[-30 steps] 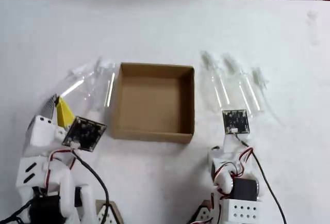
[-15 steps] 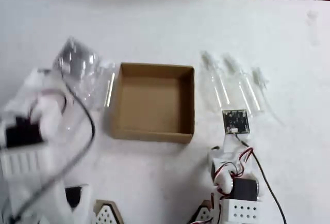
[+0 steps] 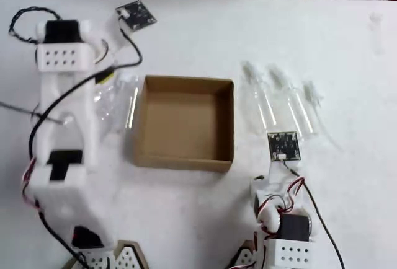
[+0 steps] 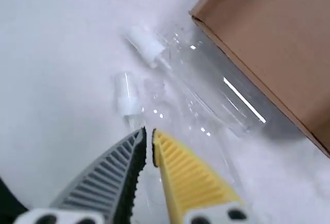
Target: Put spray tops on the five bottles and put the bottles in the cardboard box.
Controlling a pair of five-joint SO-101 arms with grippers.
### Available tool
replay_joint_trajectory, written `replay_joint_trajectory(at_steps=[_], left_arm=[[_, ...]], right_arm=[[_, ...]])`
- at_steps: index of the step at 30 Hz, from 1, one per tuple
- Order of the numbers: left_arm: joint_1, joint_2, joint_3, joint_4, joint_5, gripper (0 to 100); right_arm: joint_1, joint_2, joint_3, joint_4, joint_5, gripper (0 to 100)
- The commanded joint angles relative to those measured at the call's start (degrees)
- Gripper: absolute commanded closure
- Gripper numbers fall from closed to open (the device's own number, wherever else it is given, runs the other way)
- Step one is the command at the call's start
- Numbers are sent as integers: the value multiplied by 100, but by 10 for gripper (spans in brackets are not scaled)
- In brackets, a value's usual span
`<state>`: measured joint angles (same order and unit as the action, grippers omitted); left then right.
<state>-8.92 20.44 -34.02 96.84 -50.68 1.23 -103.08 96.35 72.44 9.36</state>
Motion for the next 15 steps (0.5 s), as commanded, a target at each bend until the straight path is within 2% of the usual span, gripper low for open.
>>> replay_joint_trajectory(at_steps=[1,6,15], left_arm=[[-13,1200,-1495,167,97,962],[-101,2308,-2453,378,79,825],[-488,3547,-3710,387,-9,831]], right_arm=[[48,-22,44,48,70,910],[48,-22,44,48,70,910],[57,-22,44,48,70,910]])
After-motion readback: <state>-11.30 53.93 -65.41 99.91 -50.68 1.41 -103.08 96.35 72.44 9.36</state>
